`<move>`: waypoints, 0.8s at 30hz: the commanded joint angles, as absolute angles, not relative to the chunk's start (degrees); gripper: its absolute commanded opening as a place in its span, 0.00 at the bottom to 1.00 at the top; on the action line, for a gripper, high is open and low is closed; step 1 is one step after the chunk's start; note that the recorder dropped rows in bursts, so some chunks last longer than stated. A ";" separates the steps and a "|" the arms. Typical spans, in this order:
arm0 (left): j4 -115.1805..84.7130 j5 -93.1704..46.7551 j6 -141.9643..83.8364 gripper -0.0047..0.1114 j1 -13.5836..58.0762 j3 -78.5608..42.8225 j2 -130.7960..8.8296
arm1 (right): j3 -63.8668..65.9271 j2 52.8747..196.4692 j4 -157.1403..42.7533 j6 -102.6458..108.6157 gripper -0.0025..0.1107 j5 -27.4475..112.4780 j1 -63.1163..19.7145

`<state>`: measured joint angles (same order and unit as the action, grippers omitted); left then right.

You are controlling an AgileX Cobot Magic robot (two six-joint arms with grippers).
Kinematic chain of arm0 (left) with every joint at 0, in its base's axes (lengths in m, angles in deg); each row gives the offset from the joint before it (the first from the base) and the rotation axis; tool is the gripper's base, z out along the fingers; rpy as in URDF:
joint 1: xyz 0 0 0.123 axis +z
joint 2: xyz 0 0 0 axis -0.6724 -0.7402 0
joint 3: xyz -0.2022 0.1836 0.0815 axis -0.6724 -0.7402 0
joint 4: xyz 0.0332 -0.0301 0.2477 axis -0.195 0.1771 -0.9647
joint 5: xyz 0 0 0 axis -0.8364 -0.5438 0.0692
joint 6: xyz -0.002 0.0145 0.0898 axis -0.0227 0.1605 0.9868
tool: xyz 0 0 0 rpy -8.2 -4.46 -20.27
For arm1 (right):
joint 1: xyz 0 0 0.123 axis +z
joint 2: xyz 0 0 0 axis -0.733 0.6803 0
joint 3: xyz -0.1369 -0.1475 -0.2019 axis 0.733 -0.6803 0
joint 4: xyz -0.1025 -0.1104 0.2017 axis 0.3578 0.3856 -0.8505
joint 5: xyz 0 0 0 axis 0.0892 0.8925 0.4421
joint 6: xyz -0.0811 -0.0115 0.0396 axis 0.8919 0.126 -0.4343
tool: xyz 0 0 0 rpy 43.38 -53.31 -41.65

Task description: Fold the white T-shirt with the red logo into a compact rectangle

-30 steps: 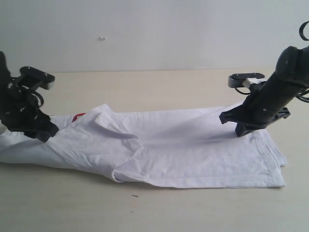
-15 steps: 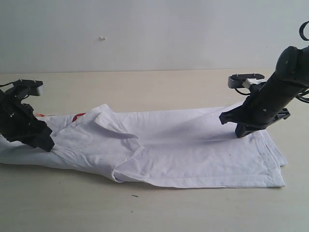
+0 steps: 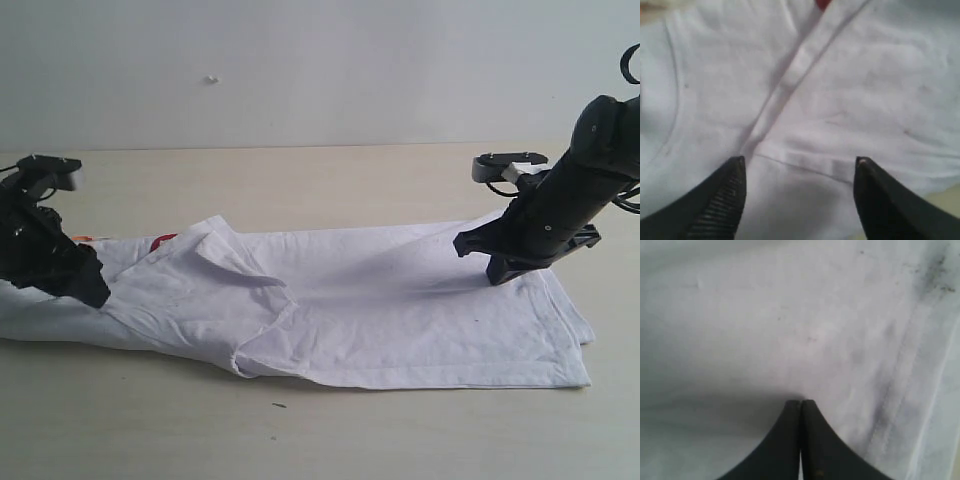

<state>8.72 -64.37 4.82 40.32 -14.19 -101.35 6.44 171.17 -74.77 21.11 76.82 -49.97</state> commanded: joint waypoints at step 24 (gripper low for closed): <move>0.48 -72.27 -3.55 0.46 40.45 -14.10 -102.34 | 6.25 171.04 -75.86 21.67 0.02 77.10 -50.15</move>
